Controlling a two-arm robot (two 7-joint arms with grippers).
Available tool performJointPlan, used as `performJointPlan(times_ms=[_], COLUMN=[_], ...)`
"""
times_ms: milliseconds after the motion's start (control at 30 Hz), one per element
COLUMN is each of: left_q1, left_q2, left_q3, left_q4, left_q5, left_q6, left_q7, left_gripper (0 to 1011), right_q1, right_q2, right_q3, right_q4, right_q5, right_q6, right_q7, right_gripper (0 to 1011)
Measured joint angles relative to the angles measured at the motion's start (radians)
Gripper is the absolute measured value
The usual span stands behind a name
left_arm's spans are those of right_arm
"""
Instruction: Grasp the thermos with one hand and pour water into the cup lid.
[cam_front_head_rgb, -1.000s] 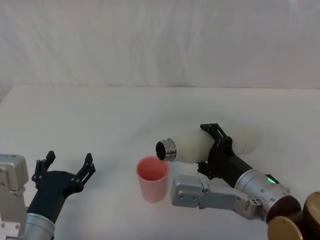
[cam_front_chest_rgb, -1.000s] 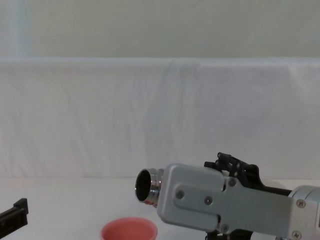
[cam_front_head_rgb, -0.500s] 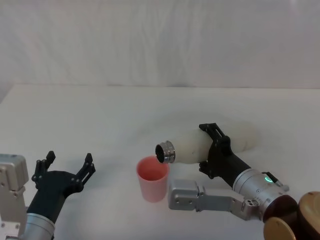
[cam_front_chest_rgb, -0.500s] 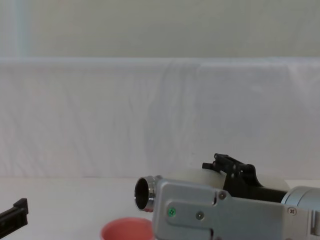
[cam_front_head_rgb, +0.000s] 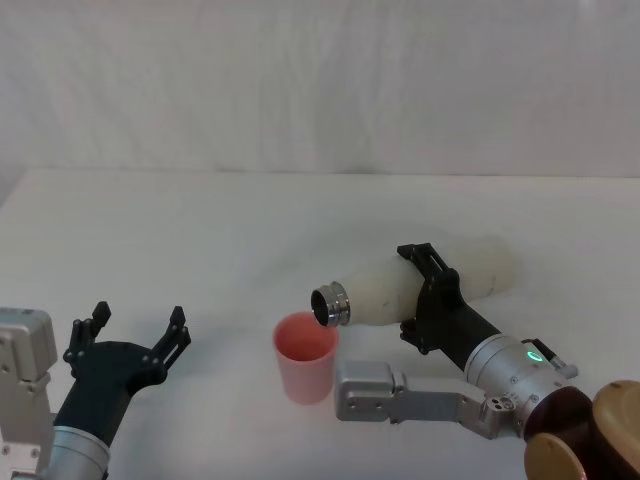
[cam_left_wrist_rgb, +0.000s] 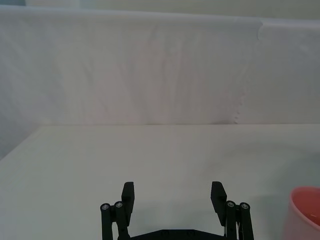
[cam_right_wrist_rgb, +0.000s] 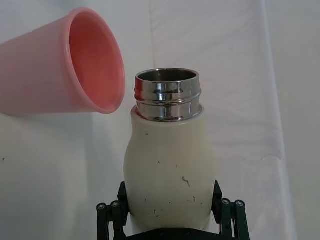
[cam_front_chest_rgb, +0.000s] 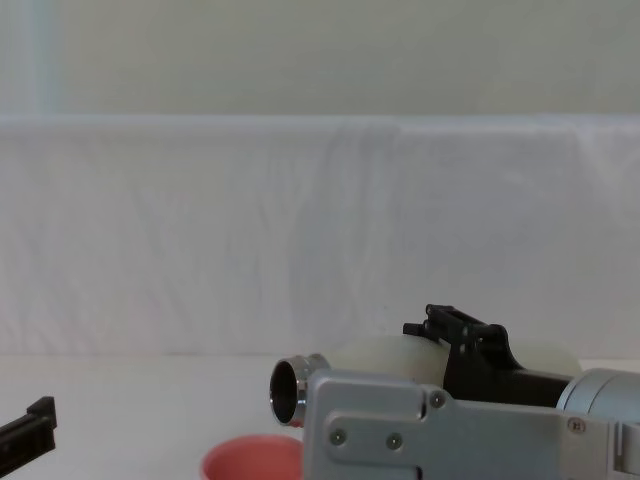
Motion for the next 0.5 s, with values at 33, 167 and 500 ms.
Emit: performJointPlan(times_ms=[33, 167, 500], left_q1=[0.0, 0.0, 0.0], left_q2=[0.0, 0.0, 0.0], left_q3=[0.0, 0.0, 0.0], left_q4=[0.0, 0.0, 0.0], left_q5=[0.0, 0.0, 0.0], left_q6=[0.0, 0.0, 0.0], left_q7=[0.0, 0.0, 0.0], left_gripper=[1001, 1001, 1001], right_q1=[0.001, 0.005, 0.014], right_q2=[0.0, 0.002, 0.007], right_q3=[-0.001, -0.003, -0.012], right_q4=[0.0, 0.003, 0.007], right_q5=[-0.002, -0.01, -0.03], right_q6=[0.0, 0.0, 0.0], right_q7=[0.0, 0.001, 0.002], right_gripper=[958, 958, 958])
